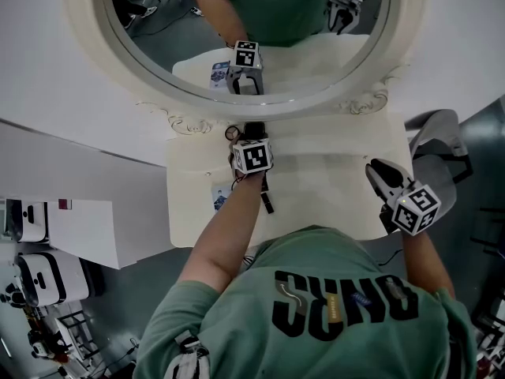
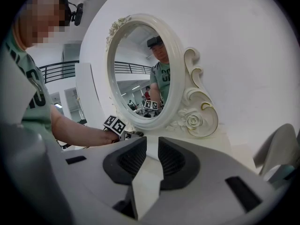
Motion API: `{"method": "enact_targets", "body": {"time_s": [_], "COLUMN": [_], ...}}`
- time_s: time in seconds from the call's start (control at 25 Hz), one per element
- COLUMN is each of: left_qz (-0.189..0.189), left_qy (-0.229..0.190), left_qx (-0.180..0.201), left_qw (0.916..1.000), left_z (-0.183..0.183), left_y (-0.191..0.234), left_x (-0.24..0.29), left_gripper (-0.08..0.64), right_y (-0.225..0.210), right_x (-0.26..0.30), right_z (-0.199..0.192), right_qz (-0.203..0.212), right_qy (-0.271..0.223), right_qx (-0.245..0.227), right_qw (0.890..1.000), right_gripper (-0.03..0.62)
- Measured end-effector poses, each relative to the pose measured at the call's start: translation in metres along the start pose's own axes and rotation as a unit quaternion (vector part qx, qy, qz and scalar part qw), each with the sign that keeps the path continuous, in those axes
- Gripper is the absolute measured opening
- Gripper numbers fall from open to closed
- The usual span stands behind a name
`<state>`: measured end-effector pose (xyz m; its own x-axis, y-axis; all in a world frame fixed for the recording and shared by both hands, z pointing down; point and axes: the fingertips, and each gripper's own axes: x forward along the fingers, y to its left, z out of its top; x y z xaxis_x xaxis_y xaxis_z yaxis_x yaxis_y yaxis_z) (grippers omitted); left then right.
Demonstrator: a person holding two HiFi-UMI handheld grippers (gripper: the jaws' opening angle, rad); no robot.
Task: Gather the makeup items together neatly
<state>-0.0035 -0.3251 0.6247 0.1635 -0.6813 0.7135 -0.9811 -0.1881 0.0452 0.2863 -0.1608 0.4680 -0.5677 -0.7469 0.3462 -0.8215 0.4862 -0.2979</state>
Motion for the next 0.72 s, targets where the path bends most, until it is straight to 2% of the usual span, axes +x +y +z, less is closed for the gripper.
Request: {"method": "enact_targets", "body": {"time_s": [0.12, 0.32, 0.4, 0.48, 0.56, 0.6, 0.72], "left_qz": [-0.012, -0.058, -0.083, -0.123, -0.176, -0.205, -0.282], "left_qy": [-0.004, -0.021, -0.031, -0.045, -0.062, -0.070, -0.072], "left_qx": [0.008, 0.012, 0.024, 0.053, 0.109, 0.145, 0.253], "left_qw": [0.9999, 0.9980, 0.9958, 0.9900, 0.9764, 0.9655, 0.9226], "left_z": [0.002, 0.010, 0.010, 0.010, 0.006, 0.000, -0.041], "left_y": [0.000, -0.013, -0.021, -0.038, -0.064, -0.079, -0.127], "left_x": [-0.001, -0.026, -0.039, -0.057, -0.079, -0.090, -0.115], "left_gripper": [0.288, 0.288, 0.288, 0.288, 0.288, 0.288, 0.288], "right_y": [0.002, 0.012, 0.015, 0.016, 0.017, 0.018, 0.021], "right_x": [0.002, 0.008, 0.010, 0.012, 0.013, 0.012, 0.009], "right_z": [0.001, 0.002, 0.003, 0.004, 0.006, 0.007, 0.006], "right_qz": [0.001, 0.008, 0.010, 0.013, 0.016, 0.017, 0.018], "right_qy": [0.000, 0.001, 0.002, 0.001, -0.002, -0.004, -0.008], "right_qx": [-0.001, -0.005, -0.006, -0.008, -0.011, -0.013, -0.017], "right_qw": [1.000, 1.000, 1.000, 1.000, 1.000, 1.000, 1.000], "right_gripper": [0.069, 0.069, 0.069, 0.069, 0.069, 0.069, 0.069]}}
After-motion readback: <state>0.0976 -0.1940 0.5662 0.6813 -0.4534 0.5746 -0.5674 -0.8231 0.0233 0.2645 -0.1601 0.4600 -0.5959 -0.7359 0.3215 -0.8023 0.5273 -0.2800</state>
